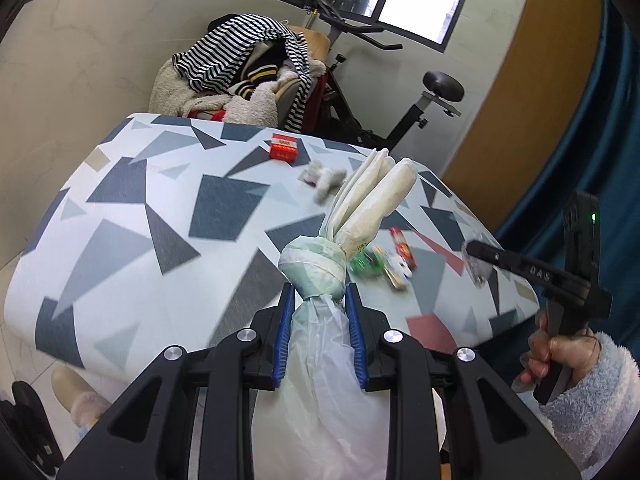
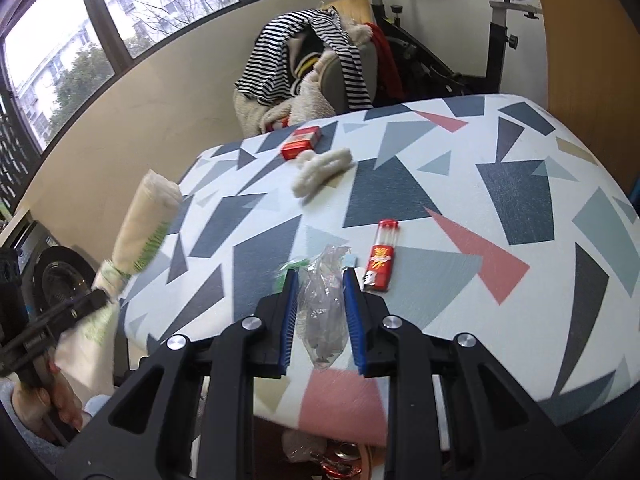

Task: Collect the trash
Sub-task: 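Carry the tissue bundle and clear wrapper over the bin with both tools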

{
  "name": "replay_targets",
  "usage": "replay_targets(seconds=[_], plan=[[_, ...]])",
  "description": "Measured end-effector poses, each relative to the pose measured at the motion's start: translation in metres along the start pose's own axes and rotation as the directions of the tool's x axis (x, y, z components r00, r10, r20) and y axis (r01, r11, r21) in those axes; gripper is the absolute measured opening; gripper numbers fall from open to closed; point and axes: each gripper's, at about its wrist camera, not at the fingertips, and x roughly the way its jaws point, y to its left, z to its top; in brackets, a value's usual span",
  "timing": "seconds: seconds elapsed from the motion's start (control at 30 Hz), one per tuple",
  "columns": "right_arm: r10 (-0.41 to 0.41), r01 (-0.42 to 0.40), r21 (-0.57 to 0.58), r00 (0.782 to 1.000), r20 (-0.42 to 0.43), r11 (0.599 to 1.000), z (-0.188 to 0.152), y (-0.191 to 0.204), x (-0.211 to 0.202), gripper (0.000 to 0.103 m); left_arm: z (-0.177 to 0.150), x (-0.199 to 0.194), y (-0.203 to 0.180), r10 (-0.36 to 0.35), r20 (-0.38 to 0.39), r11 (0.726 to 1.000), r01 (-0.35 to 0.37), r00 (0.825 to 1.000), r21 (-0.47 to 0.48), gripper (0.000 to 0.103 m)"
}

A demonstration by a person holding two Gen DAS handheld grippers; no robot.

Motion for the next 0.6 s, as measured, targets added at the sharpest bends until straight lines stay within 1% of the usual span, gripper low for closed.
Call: replay_targets(seconds=[0.2, 0.33, 0.6], plan=[[0.026, -0.026, -0.036, 1.0, 0.011, 0.999, -0.018, 0.023, -0.022, 0.026, -0.029, -0.016, -0.014, -0.012, 0.002, 1.0, 0.012, 1.0, 0.018, 0.025], [0.034, -0.033, -0.056, 0.999, 0.011, 0.998, -0.026, 0.033, -0.031, 0.026, -0.049, -0.025, -0.02, -0.006, -0.005, 0.999, 0.006, 1.0, 0.038, 0.025], [0.032, -0.03, -0.084, 0.999, 0.02, 0.996, -0.053, 0.05, -0.048, 0.026, -0.079, -0.03, -0.018, -0.013, -0.003, 1.0, 0.013, 1.0, 0.023, 0.025]])
